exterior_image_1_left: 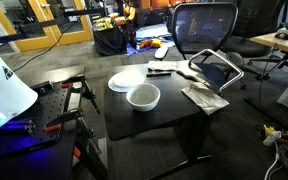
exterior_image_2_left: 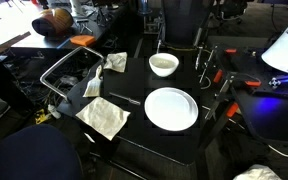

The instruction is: Move the white bowl backwards, put the pen inside the white bowl

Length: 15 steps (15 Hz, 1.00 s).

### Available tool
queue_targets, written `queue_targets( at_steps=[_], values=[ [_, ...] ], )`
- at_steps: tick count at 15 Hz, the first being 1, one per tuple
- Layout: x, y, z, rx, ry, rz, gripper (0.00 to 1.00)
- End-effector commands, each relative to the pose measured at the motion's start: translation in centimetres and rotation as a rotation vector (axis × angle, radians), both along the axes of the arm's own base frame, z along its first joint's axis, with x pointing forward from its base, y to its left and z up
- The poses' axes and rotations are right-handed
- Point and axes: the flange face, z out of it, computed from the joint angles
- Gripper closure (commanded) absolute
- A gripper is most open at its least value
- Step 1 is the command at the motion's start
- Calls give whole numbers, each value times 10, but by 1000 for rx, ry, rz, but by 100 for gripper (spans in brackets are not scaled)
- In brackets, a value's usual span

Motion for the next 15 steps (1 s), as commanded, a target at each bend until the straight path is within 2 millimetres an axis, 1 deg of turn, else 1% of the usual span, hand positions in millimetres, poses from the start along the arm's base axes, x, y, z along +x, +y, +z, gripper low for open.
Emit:
queue_targets(
  at_steps=[1, 4, 8, 12, 15],
  values=[
    [25, -19, -21, -37, 14, -96, 0],
    [43, -32, -48, -44, 30, -98, 0],
    [65, -41, -80, -8, -3, -55, 0],
    [79, -48, -111, 13, -26, -49, 0],
    [87, -54, -135, 10, -10, -55, 0]
  ],
)
